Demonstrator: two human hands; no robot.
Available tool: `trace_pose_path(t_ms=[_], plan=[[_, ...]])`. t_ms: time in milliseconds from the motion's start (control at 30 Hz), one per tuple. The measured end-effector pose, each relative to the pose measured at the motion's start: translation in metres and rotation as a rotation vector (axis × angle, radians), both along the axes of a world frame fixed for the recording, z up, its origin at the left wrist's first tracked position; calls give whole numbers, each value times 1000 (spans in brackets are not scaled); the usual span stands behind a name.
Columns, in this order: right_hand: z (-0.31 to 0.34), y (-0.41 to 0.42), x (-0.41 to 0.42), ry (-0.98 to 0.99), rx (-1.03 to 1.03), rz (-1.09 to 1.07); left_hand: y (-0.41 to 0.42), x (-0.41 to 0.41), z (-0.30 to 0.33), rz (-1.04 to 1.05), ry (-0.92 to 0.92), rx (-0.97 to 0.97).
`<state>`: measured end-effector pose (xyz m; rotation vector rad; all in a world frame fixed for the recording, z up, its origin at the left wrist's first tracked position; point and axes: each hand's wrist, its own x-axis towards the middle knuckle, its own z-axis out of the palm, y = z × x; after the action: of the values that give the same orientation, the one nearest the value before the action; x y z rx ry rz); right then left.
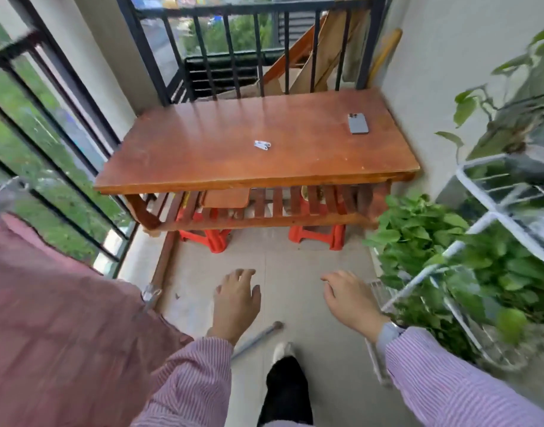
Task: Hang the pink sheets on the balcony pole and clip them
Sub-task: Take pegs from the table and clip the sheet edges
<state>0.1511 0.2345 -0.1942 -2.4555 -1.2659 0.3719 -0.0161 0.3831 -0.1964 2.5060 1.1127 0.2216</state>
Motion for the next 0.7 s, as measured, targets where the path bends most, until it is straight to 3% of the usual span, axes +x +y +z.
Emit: trace_pose_path(t_ms=[300,700], plan=[[6,197,151,97,-20,-54,203,162,5,9,-4,-40],[-60,469,309,182,-184,100,365,294,-82,259,234,-239]])
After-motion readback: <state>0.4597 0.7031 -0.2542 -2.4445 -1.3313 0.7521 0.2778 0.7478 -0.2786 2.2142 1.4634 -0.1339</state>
